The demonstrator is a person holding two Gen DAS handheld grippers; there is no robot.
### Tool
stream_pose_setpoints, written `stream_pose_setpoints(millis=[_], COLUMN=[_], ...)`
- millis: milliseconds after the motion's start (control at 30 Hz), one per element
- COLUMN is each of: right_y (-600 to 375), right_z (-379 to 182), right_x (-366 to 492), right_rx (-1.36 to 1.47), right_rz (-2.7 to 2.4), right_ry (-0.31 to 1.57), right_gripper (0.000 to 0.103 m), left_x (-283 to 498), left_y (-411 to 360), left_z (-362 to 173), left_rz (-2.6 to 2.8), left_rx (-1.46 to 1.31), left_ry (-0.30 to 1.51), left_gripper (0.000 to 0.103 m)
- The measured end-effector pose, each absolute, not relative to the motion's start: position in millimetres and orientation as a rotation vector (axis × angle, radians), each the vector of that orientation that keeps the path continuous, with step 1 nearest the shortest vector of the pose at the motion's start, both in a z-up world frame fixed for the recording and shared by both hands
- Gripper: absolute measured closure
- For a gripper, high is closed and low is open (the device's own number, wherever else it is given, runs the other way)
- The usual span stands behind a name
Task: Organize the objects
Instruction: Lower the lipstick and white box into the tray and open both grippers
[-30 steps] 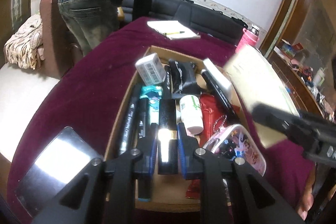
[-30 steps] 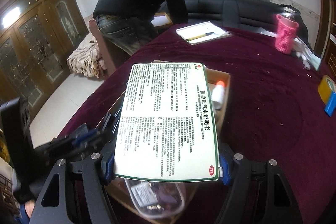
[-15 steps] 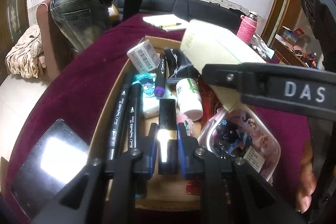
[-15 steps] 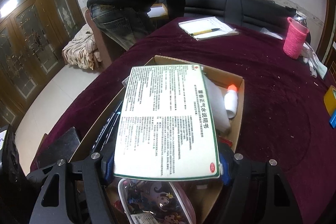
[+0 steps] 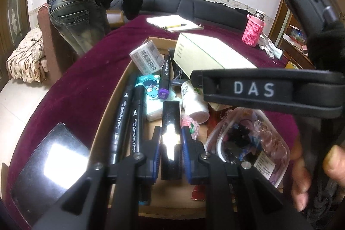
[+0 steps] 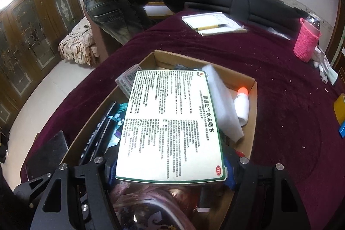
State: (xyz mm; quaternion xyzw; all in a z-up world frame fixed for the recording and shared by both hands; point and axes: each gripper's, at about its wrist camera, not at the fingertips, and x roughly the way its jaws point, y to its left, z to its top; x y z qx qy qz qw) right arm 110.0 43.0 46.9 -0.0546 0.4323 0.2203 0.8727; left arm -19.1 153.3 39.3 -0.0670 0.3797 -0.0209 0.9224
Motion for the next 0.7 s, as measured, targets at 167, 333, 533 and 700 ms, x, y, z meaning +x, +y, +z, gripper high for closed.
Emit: stream_pose_setpoints(millis=[167,333,533,700], right_y=[42.8,45.5,39.8,24.2], right_z=[44.7,47.1,57.9,69.5], right_x=[112.8,107.4,96.1,85.0], right_rx=[-0.132,-0.152,-0.174,-0.146], right_rz=[0.458,0.476,0.473,0.464], right_ry=[0.899,0.897,0.853,0.819], right_gripper=[0.026,0.024,0.012,0.009], left_x=[-19.2,-19.7,-22.0,-26.0], left_y=[152.5,151.0,147.6,147.7], left_z=[38.7,38.9,43.6,49.1], left_rz=[-0.045,-0.043,-0.010,0.004], left_rx=[-0.141,-0.135,-0.108,-0.108], left_ry=[0.773,0.769,0.751,0.728], left_gripper=[0.085,0.072,0.061,0.044])
